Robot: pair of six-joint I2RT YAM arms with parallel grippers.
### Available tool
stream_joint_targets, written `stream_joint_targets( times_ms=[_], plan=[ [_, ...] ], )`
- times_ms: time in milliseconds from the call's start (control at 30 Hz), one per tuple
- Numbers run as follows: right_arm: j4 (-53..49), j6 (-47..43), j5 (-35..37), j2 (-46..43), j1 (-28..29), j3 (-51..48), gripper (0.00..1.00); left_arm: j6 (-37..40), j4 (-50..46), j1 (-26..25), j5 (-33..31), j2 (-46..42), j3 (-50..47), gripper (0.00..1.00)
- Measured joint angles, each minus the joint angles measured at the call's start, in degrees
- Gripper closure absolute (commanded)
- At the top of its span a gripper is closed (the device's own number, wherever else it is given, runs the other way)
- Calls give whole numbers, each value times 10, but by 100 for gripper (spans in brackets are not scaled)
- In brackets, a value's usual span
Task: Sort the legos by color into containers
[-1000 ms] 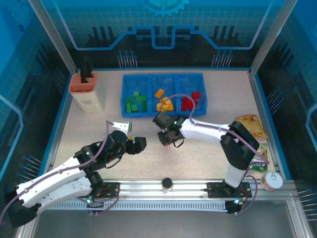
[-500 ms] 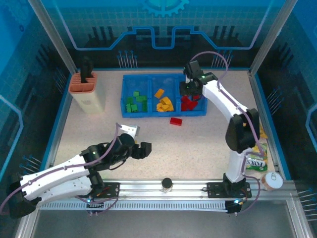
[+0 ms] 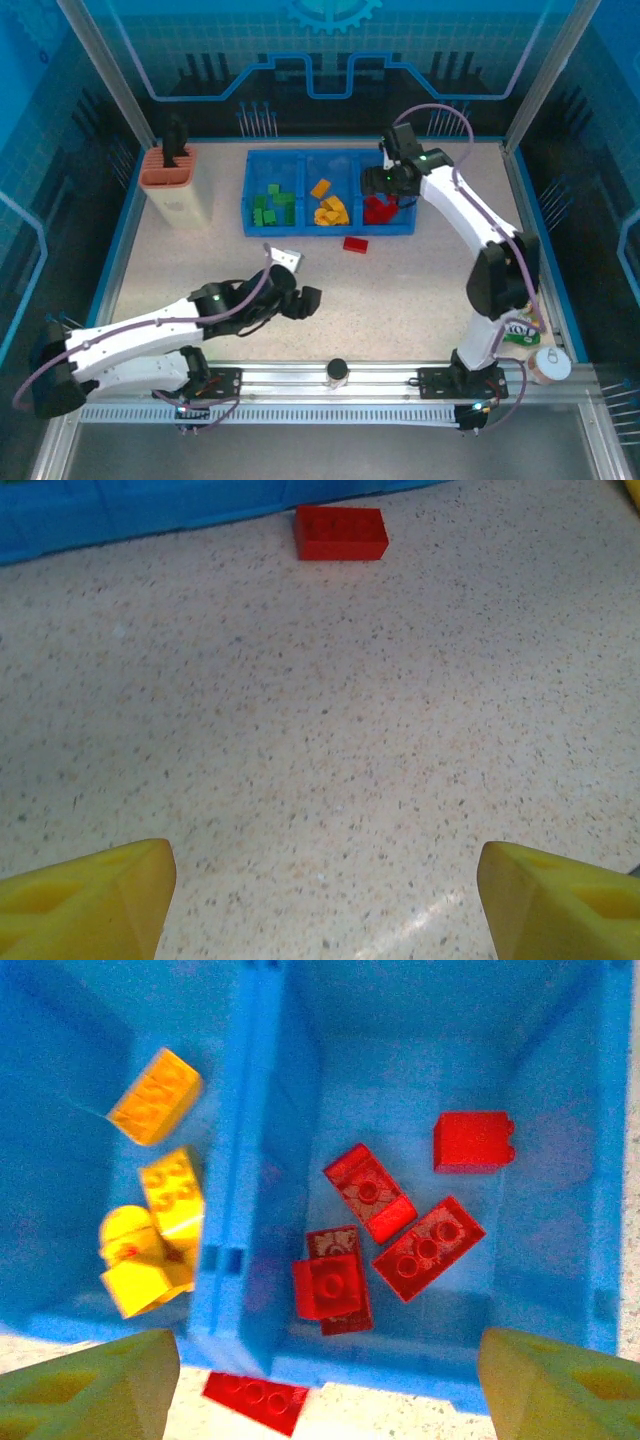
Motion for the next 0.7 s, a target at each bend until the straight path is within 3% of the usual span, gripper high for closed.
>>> stream_joint_targets(
  times_ms=[167, 333, 367, 433, 533, 700],
  plan=[
    [48, 0, -23, -144, 3, -121, 18, 37, 11, 2, 1, 139, 79, 16],
    [83, 15, -43, -264, 8, -283, 15, 56, 4, 21, 7, 336, 227, 15],
    [90, 20, -45, -283, 8, -315, 5, 59, 2, 27, 8, 364, 249, 15],
    [102, 37, -53, -323, 12, -386, 0, 69, -11, 41, 14, 427, 303, 15],
    [108, 57, -64, -384, 25, -479, 1, 83, -36, 60, 23, 509, 384, 15],
    [110, 83, -71, -447, 29, -550, 2, 97, -67, 85, 27, 601, 473, 15]
  ],
)
